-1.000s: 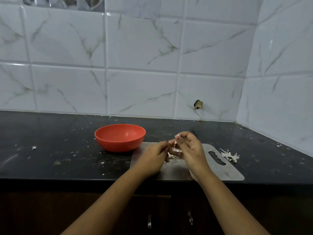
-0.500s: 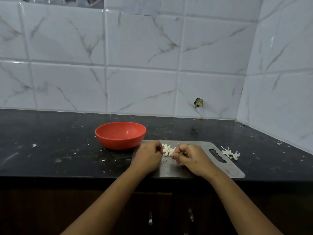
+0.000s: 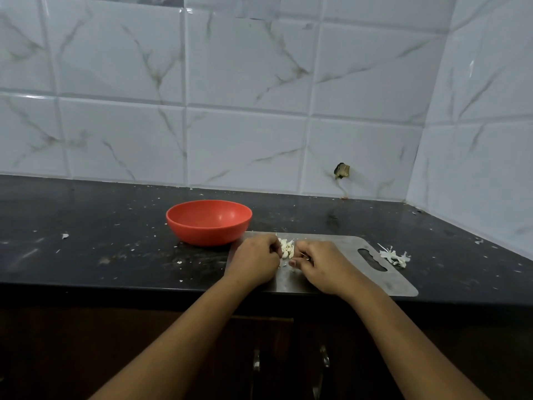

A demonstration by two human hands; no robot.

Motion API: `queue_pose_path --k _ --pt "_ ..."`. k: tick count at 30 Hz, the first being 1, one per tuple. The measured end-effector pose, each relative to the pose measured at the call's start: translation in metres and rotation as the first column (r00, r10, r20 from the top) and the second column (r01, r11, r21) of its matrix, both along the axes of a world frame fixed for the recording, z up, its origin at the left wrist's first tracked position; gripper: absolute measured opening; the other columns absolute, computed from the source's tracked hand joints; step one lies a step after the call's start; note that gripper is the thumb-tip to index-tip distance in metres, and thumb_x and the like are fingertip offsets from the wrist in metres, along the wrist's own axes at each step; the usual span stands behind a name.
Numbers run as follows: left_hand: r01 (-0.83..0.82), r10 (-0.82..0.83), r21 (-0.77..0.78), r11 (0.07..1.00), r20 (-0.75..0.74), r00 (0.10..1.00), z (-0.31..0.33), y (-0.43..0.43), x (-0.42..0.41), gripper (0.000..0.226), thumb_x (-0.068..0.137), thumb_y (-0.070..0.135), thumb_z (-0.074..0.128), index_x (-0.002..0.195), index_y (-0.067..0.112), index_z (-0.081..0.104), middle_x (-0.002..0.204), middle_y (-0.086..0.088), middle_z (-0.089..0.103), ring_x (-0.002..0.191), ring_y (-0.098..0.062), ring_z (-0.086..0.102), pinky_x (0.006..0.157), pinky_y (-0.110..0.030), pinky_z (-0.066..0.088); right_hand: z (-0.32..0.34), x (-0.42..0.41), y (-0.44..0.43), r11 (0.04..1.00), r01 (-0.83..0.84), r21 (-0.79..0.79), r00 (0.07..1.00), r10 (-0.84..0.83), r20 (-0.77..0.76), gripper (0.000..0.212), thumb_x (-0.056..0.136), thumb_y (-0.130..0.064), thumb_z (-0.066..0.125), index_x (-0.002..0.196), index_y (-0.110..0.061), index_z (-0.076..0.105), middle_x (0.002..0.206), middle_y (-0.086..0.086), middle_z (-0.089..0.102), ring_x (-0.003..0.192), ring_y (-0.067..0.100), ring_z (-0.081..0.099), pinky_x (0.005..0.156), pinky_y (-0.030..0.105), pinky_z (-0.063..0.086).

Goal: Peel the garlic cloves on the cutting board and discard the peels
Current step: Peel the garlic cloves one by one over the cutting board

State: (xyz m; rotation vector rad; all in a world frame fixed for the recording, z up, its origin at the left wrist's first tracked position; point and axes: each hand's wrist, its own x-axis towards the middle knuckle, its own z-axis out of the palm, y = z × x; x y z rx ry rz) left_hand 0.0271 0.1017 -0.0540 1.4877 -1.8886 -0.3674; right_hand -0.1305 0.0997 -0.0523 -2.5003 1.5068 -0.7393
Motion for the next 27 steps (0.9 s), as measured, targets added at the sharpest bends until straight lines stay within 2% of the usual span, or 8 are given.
queue_pose_path --k 6,9,14,18,20,22,25,27 --pt "-0.003 0.003 -0.001 1.0 0.004 1.0 0.001 0.001 0.0 0.024 0.082 0.003 0.049 0.073 0.023 0.058 0.073 0.013 0.056 0.075 -0.01 0.053 0.069 -0.024 0.04 -0.001 0.004 0.007 0.998 0.01 -0.06 1.0 -0.011 -0.019 0.028 0.096 -0.021 0.056 0.072 -0.028 0.043 0.07 -0.011 0.048 0.062 0.006 0.043 0.054 0.017 0.032" --pt "0.011 -0.011 -0.009 1.0 0.018 1.0 0.001 0.003 -0.001 0.024 0.081 0.003 0.052 0.072 0.025 0.058 0.074 0.012 0.057 0.076 -0.009 0.055 0.068 -0.022 0.04 -0.002 0.006 0.01 0.996 0.014 -0.093 0.999 -0.017 -0.035 0.022 0.096 -0.02 0.055 0.077 -0.024 0.045 0.07 -0.012 0.045 0.069 0.012 0.046 0.056 0.023 0.032" --pt "0.024 -0.024 0.002 1.0 0.017 1.0 0.002 0.006 0.002 0.03 0.079 0.002 0.054 0.067 0.03 0.056 0.082 0.007 0.063 0.083 -0.012 0.059 0.079 -0.029 0.05 -0.003 0.011 0.014 0.991 0.001 -0.135 0.999 -0.006 -0.036 0.011 0.095 -0.022 0.056 0.101 -0.017 0.063 0.094 0.001 0.067 0.086 0.018 0.058 0.071 0.028 0.04" --pt "0.033 -0.034 0.012 0.999 0.035 0.999 0.001 0.006 0.002 0.024 0.078 0.005 0.059 0.071 0.028 0.061 0.087 0.005 0.068 0.088 -0.013 0.062 0.085 -0.033 0.052 -0.002 0.012 0.02 0.985 0.022 -0.174 0.998 -0.032 -0.054 0.006 0.096 -0.018 0.054 0.092 -0.019 0.059 0.093 0.002 0.066 0.086 0.02 0.058 0.067 0.024 0.033" --pt "0.043 -0.043 0.004 0.999 0.032 0.999 0.0 0.006 0.002 0.016 0.08 0.01 0.065 0.076 0.025 0.065 0.088 0.006 0.068 0.088 -0.011 0.062 0.086 -0.033 0.051 0.0 0.013 0.022 0.983 0.023 -0.183 0.997 -0.037 -0.07 0.011 0.096 -0.015 0.052 0.088 -0.022 0.056 0.092 0.002 0.064 0.082 0.018 0.055 0.067 0.023 0.032" --pt "0.043 -0.043 0.002 0.999 0.037 0.998 0.0 0.006 0.003 0.01 0.081 0.012 0.066 0.086 0.021 0.069 0.092 0.004 0.068 0.09 -0.012 0.062 0.087 -0.033 0.051 0.001 0.017 0.021 0.981 0.019 -0.191 0.995 -0.038 -0.093 0.013 0.096 -0.011 0.051 0.098 -0.019 0.062 0.098 0.004 0.066 0.083 0.016 0.055 0.069 0.023 0.034" --pt "0.022 -0.022 -0.003 1.0 0.038 0.999 0.001 0.007 0.006 0.017 0.081 0.009 0.064 0.094 0.02 0.07 0.096 0.003 0.068 0.093 -0.015 0.062 0.088 -0.032 0.05 -0.002 0.026 0.016 0.981 0.023 -0.192 0.99 -0.049 -0.132 0.024 0.094 -0.009 0.048 0.111 -0.018 0.063 0.105 0.007 0.067 0.095 0.022 0.061 0.073 0.027 0.043" --pt "0.022 -0.022 0.002 1.0 0.017 1.0 0.001 0.008 0.007 0.017 0.082 0.008 0.065 0.092 0.022 0.069 0.092 0.006 0.066 0.094 -0.013 0.061 0.089 -0.03 0.05 -0.003 0.026 0.012 0.991 0.039 -0.131 0.996 -0.048 -0.069 0.025 0.094 -0.011 0.049 0.11 -0.022 0.065 0.103 0.004 0.068 0.093 0.021 0.062 0.074 0.029 0.046"
